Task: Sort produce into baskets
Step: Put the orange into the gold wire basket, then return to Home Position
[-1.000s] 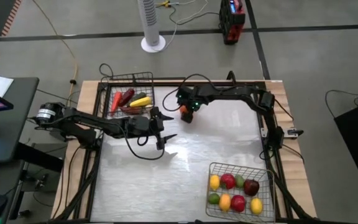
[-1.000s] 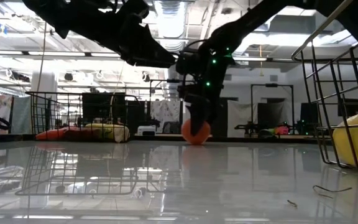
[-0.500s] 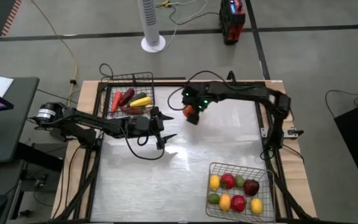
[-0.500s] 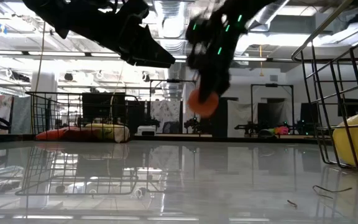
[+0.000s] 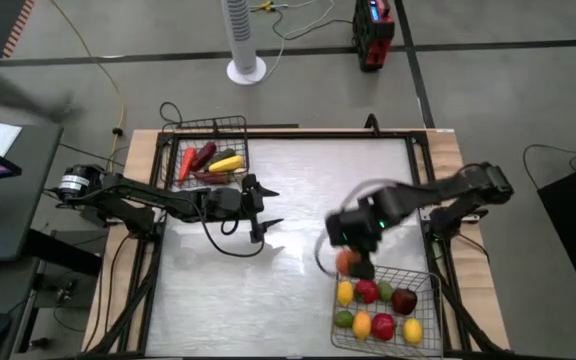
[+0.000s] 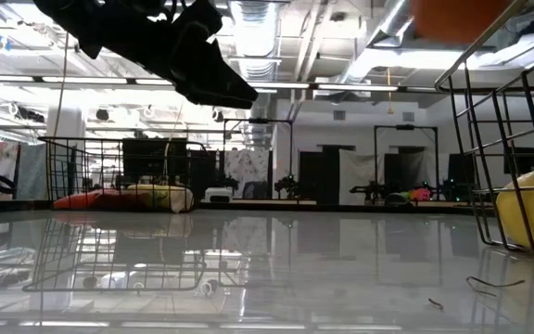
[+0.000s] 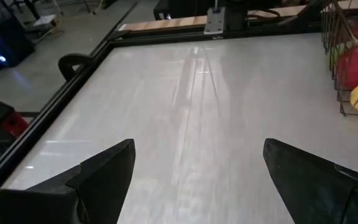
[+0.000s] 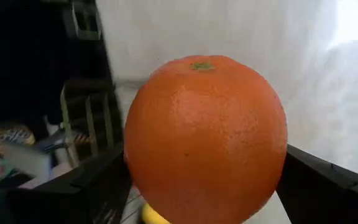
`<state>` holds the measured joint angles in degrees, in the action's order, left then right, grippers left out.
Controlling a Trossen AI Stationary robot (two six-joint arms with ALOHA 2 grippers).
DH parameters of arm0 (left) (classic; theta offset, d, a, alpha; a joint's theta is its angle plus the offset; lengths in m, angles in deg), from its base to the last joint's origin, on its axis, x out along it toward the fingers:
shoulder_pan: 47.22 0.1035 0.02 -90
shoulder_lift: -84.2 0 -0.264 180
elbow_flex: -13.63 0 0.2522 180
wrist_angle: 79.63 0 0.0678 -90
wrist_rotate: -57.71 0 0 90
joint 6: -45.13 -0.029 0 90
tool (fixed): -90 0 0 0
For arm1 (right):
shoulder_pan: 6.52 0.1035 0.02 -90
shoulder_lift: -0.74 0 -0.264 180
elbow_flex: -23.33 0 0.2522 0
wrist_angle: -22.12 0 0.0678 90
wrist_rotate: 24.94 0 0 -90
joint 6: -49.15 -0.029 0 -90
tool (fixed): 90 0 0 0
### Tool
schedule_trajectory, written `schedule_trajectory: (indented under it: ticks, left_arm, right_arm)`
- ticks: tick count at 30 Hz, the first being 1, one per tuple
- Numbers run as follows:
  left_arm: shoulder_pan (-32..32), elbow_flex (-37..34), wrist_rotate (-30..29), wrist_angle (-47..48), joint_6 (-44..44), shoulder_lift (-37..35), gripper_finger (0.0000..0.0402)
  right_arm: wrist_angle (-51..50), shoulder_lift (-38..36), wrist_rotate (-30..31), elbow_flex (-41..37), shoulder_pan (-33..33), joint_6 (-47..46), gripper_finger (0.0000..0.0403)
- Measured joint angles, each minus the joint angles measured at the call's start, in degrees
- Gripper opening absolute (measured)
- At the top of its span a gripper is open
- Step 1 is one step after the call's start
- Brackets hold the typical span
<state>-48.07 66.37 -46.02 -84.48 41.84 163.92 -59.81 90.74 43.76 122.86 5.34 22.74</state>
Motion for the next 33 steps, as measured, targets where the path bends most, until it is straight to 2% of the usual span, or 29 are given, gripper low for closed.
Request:
schedule_trajectory:
  ticks: [7, 12, 17, 22, 28, 30, 33]
  left_arm:
    - [0.0, 0.0, 1.5, -1.7, 0.1, 0.0, 0.0345]
    - [0.0, 0.0, 2.8, -4.4, -0.5, 0.0, 0.0345]
    - [0.0, 0.0, 4.4, -7.3, -1.8, 0.0, 0.0345]
    - [0.0, -5.4, 5.0, -19.2, -2.2, -3.8, 0.0341]
    - [1.0, -15.3, 2.3, -19.3, -1.8, -15.3, 0.0308]
    - [0.7, -16.8, 2.3, -18.0, -1.6, -19.5, 0.0297]
    - [0.1, -17.7, -1.1, -11.7, -1.6, -25.8, 0.0284]
  right_arm:
    - [-1.0, -0.8, 5.1, -3.0, 14.3, -24.0, 0.0378]
    - [-1.9, -0.8, 9.3, -4.3, 17.6, -30.4, 0.0396]
    - [-2.1, -0.8, 15.2, -4.3, 17.7, -27.8, 0.0395]
    - [-2.1, -4.3, 28.0, -7.4, 18.8, -24.2, 0.0397]
    - [12.0, -18.3, 36.6, -22.9, 18.0, -23.3, 0.0395]
    - [18.9, -23.3, 39.5, -28.7, 16.3, -20.6, 0.0395]
    - [32.0, -30.4, 43.8, -37.2, 13.7, -13.3, 0.0395]
